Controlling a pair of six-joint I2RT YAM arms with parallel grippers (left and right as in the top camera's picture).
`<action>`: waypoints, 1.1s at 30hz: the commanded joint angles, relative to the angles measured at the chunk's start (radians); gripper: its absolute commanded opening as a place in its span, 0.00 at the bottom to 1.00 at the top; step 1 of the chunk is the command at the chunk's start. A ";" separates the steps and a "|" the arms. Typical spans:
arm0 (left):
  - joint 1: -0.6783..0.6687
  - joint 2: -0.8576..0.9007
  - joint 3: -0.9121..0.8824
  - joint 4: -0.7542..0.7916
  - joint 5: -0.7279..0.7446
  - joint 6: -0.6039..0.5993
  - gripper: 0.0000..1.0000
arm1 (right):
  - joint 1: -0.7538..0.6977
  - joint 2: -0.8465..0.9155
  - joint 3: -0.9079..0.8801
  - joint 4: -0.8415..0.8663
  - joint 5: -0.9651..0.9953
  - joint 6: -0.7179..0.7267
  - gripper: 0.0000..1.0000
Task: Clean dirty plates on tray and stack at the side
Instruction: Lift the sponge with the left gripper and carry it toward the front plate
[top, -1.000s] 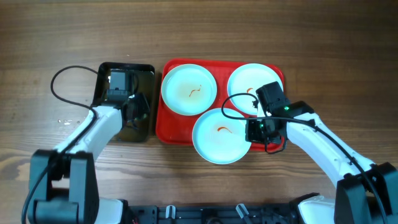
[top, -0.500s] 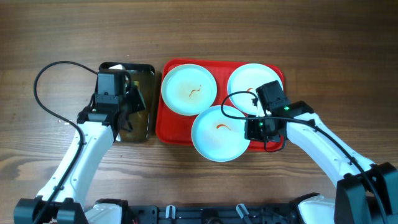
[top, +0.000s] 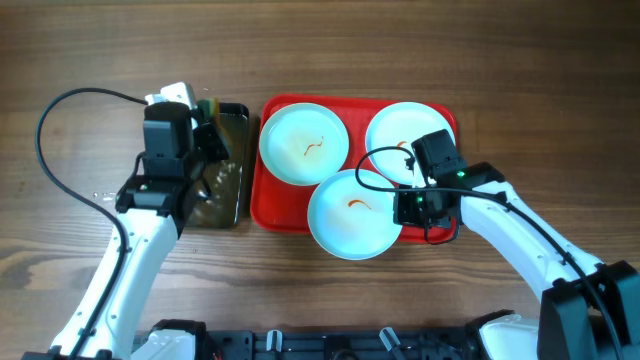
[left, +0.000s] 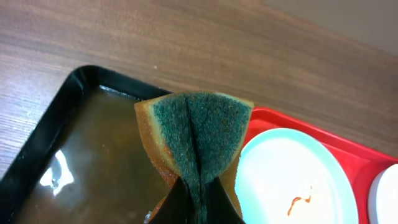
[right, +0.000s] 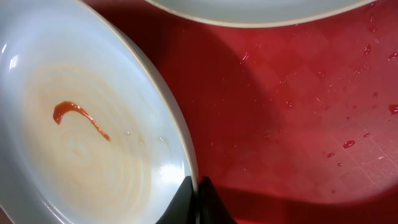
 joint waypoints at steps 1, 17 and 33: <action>-0.001 -0.016 0.008 0.008 -0.007 0.016 0.04 | 0.002 -0.015 -0.008 0.002 -0.010 -0.021 0.04; -0.001 -0.006 0.007 -0.005 -0.007 0.016 0.04 | 0.002 -0.015 -0.008 0.002 -0.010 -0.020 0.04; -0.064 0.352 0.007 -0.050 0.055 0.009 0.04 | 0.002 -0.015 -0.008 -0.005 -0.010 -0.021 0.04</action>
